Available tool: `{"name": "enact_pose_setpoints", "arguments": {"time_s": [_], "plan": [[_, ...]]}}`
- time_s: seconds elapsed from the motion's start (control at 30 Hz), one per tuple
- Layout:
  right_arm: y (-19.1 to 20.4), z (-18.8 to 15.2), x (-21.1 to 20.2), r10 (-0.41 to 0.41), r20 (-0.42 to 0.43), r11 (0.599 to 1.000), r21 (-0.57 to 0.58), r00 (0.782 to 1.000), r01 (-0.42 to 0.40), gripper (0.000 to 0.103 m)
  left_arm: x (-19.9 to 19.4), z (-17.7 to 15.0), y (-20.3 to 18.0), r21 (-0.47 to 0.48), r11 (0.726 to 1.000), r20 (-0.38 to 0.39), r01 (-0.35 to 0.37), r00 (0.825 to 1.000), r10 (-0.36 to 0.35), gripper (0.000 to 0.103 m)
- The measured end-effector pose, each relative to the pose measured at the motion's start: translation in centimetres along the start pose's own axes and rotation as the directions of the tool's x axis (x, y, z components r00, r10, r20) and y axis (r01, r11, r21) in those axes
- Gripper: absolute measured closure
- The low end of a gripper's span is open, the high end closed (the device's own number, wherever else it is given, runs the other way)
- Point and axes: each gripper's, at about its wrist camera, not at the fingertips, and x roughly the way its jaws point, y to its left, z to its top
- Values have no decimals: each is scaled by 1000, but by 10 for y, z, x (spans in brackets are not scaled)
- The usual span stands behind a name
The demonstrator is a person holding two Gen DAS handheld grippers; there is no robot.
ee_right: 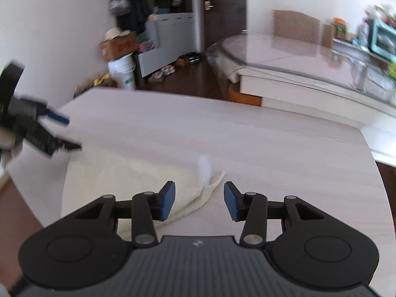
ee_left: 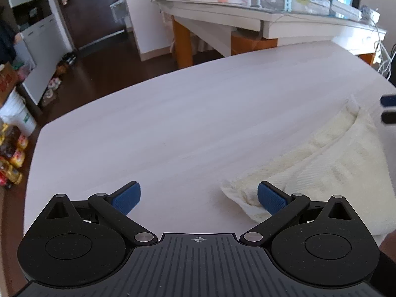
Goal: Fold towel
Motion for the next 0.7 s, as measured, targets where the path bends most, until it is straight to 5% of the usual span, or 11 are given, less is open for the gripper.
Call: {"name": "enact_pose_setpoints", "arguments": {"time_s": [0.23,0.7], "plan": [[26,5,15,13,9,981,-195,1000,-11,66,-13,3,-4,-12,1000,43,2,999,-1,0],[16,-1,30,52,-37,990,-133,998,-56,70,14,1,-5,8,999,-6,-46,999,46,0]]}}
